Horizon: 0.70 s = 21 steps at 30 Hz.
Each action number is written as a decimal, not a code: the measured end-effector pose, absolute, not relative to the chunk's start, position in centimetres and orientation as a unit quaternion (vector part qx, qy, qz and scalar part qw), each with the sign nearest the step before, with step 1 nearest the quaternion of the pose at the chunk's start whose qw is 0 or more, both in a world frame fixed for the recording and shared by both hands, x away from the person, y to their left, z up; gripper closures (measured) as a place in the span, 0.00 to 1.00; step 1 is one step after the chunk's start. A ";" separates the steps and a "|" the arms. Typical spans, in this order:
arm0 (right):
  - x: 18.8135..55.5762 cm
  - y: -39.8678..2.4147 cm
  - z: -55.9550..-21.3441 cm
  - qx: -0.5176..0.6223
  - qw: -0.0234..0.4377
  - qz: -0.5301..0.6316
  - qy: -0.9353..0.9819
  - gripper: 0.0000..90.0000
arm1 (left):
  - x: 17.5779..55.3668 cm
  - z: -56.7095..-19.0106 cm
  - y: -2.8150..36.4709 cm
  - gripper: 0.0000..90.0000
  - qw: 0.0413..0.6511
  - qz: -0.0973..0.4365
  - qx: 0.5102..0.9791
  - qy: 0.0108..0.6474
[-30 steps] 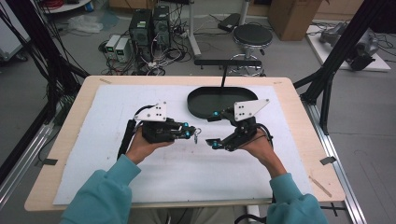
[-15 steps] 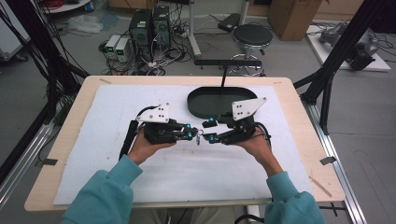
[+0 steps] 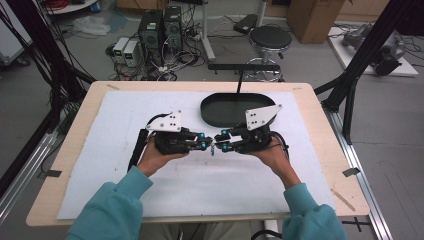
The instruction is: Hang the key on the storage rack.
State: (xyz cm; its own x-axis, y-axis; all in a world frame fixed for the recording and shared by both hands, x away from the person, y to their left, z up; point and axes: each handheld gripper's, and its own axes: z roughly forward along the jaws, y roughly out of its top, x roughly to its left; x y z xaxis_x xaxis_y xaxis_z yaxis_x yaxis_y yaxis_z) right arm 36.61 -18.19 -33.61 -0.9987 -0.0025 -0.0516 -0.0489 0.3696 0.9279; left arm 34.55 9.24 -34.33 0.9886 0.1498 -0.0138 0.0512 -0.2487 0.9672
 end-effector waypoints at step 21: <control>36.5 -18.2 -33.5 -0.015 0.023 0.561 0.827 0.94 | 34.6 -34.4 9.2 0.98 0.605 0.043 0.792 0.061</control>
